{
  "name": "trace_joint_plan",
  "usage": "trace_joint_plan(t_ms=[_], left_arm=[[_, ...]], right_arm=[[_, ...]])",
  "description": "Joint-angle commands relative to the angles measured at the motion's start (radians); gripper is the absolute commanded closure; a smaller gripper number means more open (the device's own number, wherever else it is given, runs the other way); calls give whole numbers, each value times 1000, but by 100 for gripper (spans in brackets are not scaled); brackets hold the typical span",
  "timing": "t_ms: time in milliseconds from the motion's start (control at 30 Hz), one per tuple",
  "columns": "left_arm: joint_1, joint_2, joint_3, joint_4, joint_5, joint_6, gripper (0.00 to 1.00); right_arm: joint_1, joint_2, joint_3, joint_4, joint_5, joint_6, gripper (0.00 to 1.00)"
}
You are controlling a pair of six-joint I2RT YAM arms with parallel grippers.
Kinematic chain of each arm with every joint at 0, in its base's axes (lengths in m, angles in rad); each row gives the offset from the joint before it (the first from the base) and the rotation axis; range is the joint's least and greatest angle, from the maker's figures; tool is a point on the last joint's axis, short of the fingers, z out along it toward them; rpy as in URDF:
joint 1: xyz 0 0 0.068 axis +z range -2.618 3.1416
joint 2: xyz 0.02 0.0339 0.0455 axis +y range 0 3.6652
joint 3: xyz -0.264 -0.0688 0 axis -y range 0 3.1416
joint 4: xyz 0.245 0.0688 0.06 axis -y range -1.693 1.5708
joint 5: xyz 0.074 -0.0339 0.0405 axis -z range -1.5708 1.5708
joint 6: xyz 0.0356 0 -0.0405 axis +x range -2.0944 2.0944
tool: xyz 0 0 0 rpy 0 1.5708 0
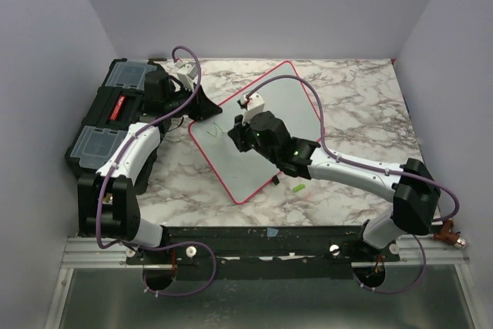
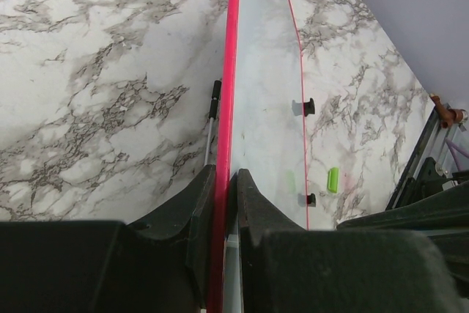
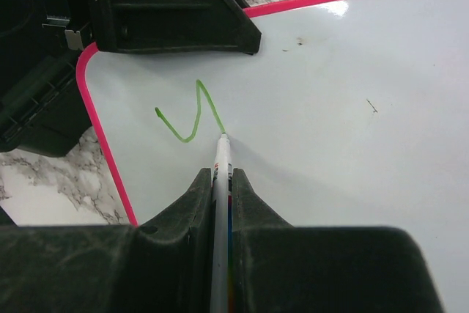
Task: Write a sentence on the whiteboard
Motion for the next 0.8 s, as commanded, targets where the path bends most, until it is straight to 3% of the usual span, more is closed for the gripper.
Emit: trace_joint_plan(t_ms=[0, 767], left_arm=[[-10, -54, 12, 18, -7, 35, 100], [-20, -79, 1, 15, -7, 43, 100]], right_arm=[[0, -8, -28, -54, 42, 18, 99], [-1, 103, 158, -57, 160, -28, 100]])
